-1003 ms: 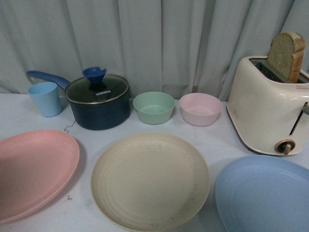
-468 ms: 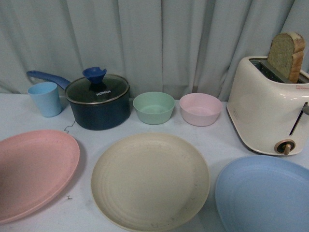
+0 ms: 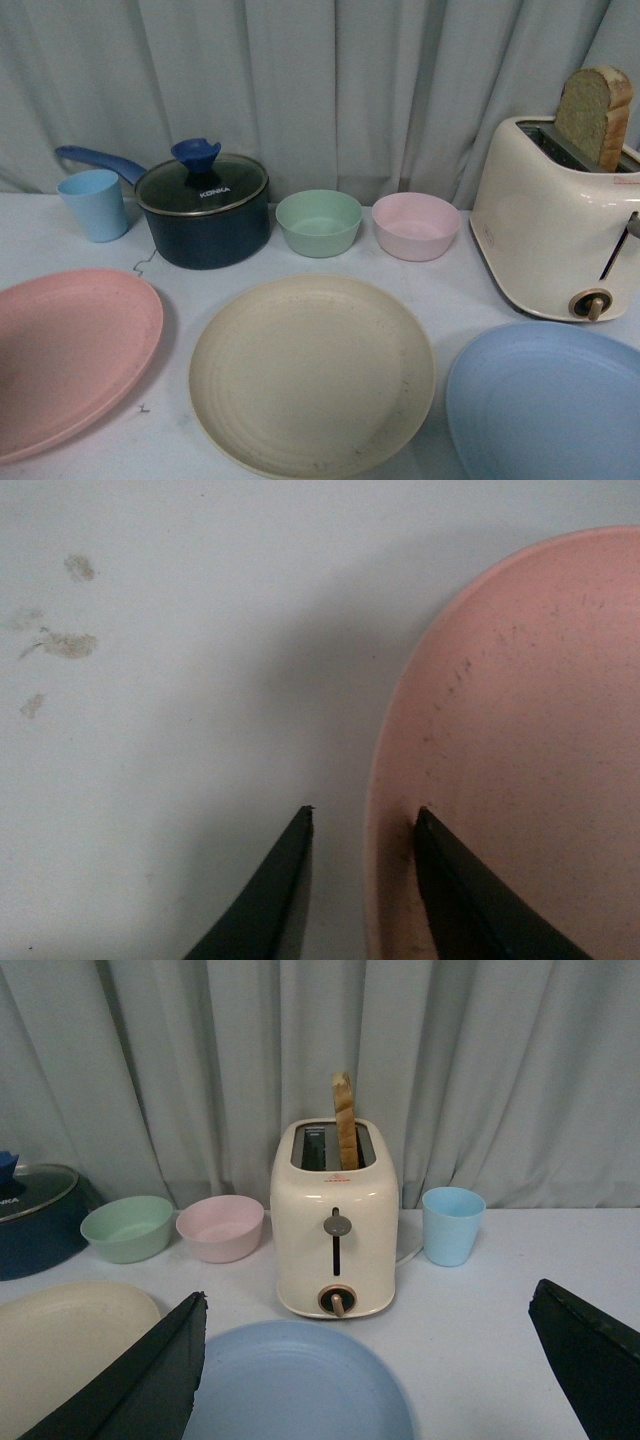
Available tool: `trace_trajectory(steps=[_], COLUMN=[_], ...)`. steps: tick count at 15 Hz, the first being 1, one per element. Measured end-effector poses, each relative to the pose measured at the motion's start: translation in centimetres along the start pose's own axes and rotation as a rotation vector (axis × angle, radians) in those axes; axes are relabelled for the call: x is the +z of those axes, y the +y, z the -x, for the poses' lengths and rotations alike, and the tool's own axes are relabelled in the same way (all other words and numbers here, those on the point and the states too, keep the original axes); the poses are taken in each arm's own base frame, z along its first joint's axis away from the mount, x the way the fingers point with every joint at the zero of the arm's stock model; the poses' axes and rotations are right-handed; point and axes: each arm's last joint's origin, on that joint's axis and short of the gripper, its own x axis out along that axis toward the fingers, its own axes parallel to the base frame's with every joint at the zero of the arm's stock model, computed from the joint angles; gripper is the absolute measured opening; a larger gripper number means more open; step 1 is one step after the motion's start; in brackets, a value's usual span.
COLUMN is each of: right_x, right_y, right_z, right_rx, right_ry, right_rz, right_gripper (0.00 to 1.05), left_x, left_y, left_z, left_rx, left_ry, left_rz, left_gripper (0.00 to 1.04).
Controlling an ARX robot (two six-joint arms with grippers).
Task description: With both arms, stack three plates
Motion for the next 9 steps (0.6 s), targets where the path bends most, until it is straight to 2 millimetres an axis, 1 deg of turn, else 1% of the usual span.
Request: trace_trajectory(steps=[2, 3, 4, 6, 9], right_x=[0.0, 0.0, 0.0, 0.0, 0.0], right_y=[0.0, 0.0, 0.0, 0.0, 0.0], right_z=[0.0, 0.0, 0.0, 0.0, 0.0], right_rx=[0.0, 0.0, 0.0, 0.0, 0.0], right_ry=[0.0, 0.0, 0.0, 0.0, 0.0], right_rz=[0.0, 0.0, 0.0, 0.0, 0.0], right_gripper=[0.98, 0.98, 0.98, 0.98, 0.98], left_x=[0.2, 0.6, 1.3, 2.9, 5.4], left_y=[0.0, -0.1, -0.2, -0.5, -2.0], left_z=[0.1, 0.3, 0.6, 1.9, 4.6], left_rx=[-0.002, -0.022, -0.032, -0.042, -0.07], left_ry=[-0.006, -0.02, -0.035, -0.062, -0.086], left_rz=[0.006, 0.023, 0.038, 0.042, -0.026], left_gripper=[0.14, 0.07, 0.03, 0.03, 0.03])
